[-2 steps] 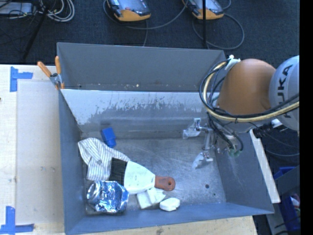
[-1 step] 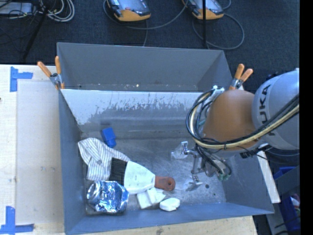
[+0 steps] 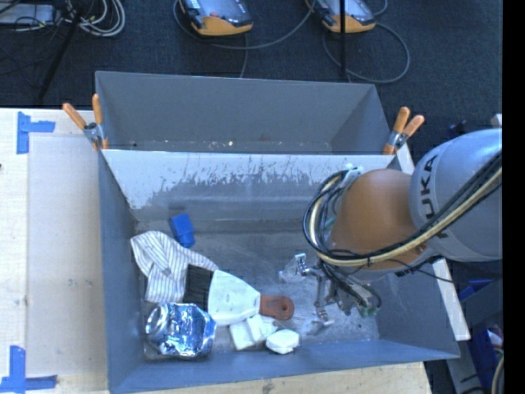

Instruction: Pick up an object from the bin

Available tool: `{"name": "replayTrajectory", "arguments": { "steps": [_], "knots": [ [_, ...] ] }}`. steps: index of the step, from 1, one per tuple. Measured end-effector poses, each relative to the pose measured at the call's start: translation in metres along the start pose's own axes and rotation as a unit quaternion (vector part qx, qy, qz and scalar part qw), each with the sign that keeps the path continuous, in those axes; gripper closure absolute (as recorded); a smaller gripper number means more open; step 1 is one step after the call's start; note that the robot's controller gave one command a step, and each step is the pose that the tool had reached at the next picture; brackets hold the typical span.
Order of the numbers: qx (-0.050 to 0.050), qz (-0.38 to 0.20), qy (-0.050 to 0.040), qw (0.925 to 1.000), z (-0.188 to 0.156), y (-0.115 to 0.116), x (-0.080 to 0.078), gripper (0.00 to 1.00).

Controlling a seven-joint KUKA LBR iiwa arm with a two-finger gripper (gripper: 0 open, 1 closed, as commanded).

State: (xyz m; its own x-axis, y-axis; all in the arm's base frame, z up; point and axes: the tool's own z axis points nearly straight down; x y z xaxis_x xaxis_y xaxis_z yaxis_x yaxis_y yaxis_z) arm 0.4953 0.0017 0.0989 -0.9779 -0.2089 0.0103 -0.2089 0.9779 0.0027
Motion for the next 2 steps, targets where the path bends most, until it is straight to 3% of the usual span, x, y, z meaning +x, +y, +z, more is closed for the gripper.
{"name": "replayTrajectory", "arguments": {
  "steps": [1,2],
  "knots": [
    [0.002,-0.052,-0.0052,0.9986,0.011,0.007,-0.013,0.0],
    [0.003,-0.064,0.0007,0.998,0.023,0.072,-0.017,1.0]
  ]
}}
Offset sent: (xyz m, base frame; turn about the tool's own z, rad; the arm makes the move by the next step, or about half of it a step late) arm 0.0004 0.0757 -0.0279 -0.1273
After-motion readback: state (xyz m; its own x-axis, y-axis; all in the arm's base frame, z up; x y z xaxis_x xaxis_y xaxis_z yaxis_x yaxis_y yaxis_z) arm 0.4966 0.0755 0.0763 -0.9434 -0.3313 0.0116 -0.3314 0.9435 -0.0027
